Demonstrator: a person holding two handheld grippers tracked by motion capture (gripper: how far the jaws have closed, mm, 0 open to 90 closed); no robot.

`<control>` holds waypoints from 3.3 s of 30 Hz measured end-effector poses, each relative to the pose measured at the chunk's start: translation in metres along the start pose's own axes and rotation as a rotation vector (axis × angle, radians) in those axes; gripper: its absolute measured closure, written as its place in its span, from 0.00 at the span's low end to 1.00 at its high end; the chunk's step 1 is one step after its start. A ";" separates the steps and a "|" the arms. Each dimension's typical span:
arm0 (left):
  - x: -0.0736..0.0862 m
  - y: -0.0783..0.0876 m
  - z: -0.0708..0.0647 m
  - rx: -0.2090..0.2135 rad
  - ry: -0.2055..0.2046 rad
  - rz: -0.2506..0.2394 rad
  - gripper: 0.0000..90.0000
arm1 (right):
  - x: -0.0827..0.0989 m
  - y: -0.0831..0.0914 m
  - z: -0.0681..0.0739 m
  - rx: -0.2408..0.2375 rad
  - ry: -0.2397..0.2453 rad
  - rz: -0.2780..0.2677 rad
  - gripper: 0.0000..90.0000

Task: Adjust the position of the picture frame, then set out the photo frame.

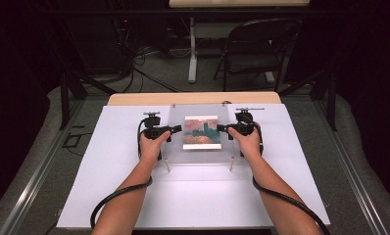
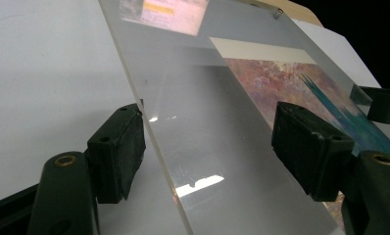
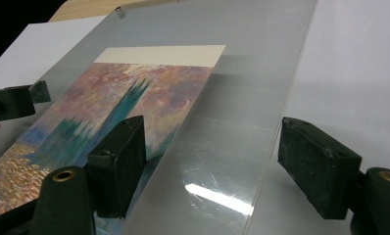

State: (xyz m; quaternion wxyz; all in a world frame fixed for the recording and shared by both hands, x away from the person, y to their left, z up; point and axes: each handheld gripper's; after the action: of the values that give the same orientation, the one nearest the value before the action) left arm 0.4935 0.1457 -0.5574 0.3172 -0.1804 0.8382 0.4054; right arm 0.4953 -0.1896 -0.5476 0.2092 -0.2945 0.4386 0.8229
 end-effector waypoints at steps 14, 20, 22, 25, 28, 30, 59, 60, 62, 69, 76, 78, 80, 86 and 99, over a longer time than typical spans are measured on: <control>0.004 -0.001 -0.002 0.005 0.027 -0.019 0.33 | 0.004 -0.003 0.001 -0.019 -0.042 -0.013 0.28; 0.004 -0.001 -0.003 -0.013 0.036 -0.026 0.33 | 0.005 -0.003 0.004 -0.002 -0.055 -0.025 0.28; 0.004 -0.001 -0.003 -0.009 0.042 -0.031 0.34 | 0.006 -0.004 0.004 0.002 -0.047 -0.030 0.28; 0.005 -0.001 -0.003 -0.015 0.054 -0.046 0.36 | 0.006 -0.003 0.005 0.006 -0.052 -0.025 0.28; 0.005 -0.002 -0.003 -0.019 0.064 -0.055 0.37 | 0.006 -0.003 0.005 0.006 -0.056 -0.037 0.28; 0.006 -0.002 -0.003 -0.025 0.069 -0.063 0.38 | 0.007 -0.004 0.005 0.011 -0.058 -0.050 0.29; 0.002 0.012 -0.006 -0.007 0.048 -0.135 0.44 | 0.006 0.006 0.012 0.004 -0.029 -0.134 0.35; 0.002 0.014 -0.006 -0.008 0.044 -0.140 0.44 | 0.006 0.007 0.013 0.003 -0.012 -0.139 0.35; 0.000 0.017 -0.008 -0.012 0.032 -0.152 0.45 | 0.004 0.010 0.017 0.002 0.002 -0.150 0.35; -0.004 0.026 -0.015 -0.020 0.003 -0.183 0.46 | 0.001 0.019 0.025 0.006 0.041 -0.183 0.35; -0.003 0.033 -0.019 -0.009 -0.009 -0.216 0.48 | 0.003 0.026 0.030 0.009 0.070 -0.216 0.35; -0.003 0.035 -0.021 -0.010 -0.016 -0.227 0.49 | 0.003 0.029 0.031 0.010 0.075 -0.221 0.35; -0.003 0.037 -0.022 -0.007 -0.020 -0.229 0.49 | 0.003 0.031 0.032 0.010 0.082 -0.227 0.35; -0.004 0.041 -0.025 0.000 -0.033 -0.244 0.50 | 0.005 0.036 0.035 0.012 0.097 -0.251 0.35; -0.005 0.049 -0.033 0.006 -0.063 -0.283 0.52 | 0.007 0.048 0.043 0.030 0.123 -0.290 0.35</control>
State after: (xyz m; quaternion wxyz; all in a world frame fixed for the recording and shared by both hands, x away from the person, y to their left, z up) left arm 0.4563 0.1492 -0.5106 0.3979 -0.2829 0.7951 0.3596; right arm 0.4484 -0.1783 -0.5046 0.3028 -0.4015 0.4156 0.7579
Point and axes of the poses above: each handheld gripper's, and its own axes: y roughly backward along the jaws, x roughly out of its underside, z roughly to its left, and after that the axes turned 3 degrees about -y, right-handed
